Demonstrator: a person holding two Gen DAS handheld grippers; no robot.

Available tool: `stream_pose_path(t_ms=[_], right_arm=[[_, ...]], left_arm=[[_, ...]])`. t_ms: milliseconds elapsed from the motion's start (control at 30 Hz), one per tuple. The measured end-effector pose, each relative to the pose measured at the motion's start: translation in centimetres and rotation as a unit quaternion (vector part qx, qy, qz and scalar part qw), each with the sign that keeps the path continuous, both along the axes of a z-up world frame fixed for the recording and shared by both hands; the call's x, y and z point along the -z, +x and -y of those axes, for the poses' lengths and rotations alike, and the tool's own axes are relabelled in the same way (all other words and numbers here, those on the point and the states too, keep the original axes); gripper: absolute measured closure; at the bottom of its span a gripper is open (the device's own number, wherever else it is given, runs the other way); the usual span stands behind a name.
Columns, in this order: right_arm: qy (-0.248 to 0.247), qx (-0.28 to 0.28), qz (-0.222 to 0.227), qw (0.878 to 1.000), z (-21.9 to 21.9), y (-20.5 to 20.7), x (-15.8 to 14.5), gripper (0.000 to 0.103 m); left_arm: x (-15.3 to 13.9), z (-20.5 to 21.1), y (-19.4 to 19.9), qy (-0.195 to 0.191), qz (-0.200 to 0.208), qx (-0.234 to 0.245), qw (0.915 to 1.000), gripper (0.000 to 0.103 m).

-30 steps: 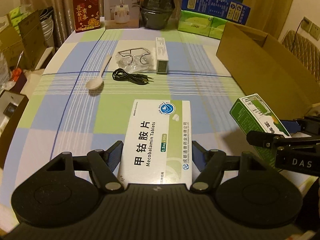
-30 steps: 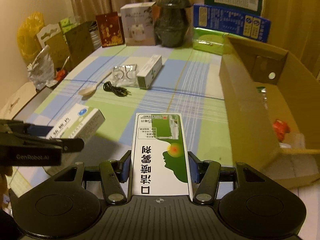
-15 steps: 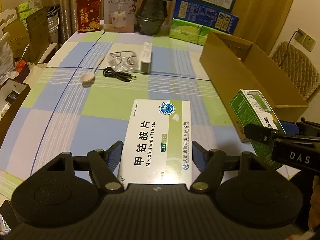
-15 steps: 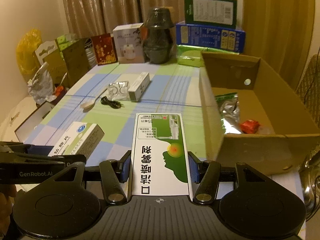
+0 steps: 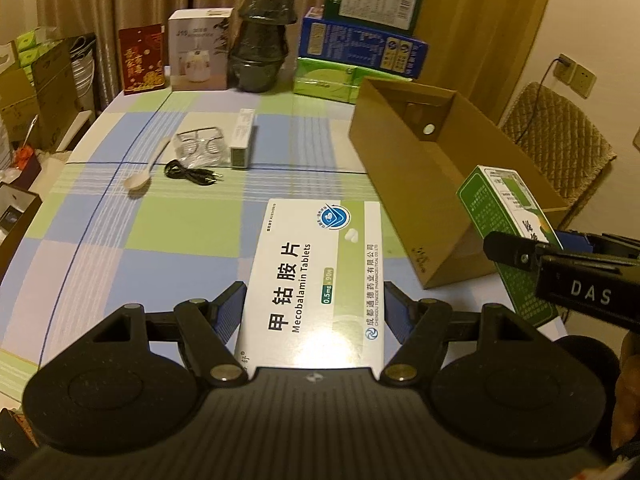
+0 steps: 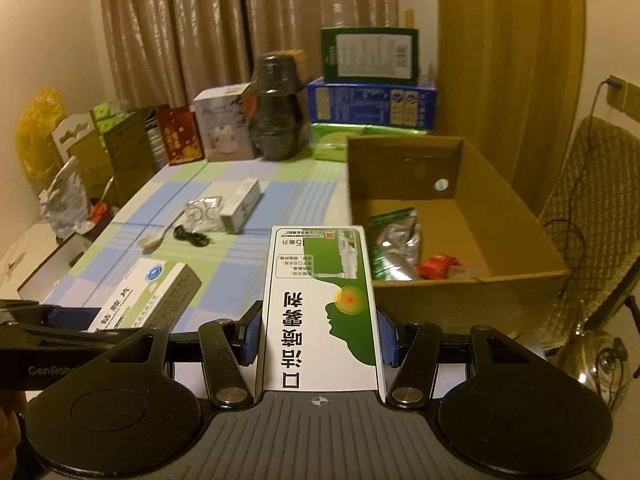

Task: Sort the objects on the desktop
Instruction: 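Lift both medicine boxes and carry them toward the cardboard box, then lower both held medicine boxes into the cardboard box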

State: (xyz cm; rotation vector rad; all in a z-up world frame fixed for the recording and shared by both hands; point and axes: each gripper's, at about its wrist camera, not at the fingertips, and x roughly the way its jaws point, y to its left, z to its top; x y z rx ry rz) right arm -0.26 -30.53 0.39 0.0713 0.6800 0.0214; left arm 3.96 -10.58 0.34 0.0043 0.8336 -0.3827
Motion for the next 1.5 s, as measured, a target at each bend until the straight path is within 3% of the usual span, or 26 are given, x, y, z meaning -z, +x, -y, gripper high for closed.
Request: stream_pose_path(t_ms=[733, 1500], right_arm=[[0.003, 0.067, 0.026, 0.997, 7.1, -2.1, -2.4, 0.05], [0.001, 0.101, 0.022, 0.995, 11.9, -1.7, -2.4, 0.05]], left_arm=[[-2.1, 5.4, -0.6, -0.006, 0.01, 0.044, 0.999, 0.036], [-2.9, 11.7, 0.9, -0.027, 0.002, 0.088, 0.9957, 0.036]])
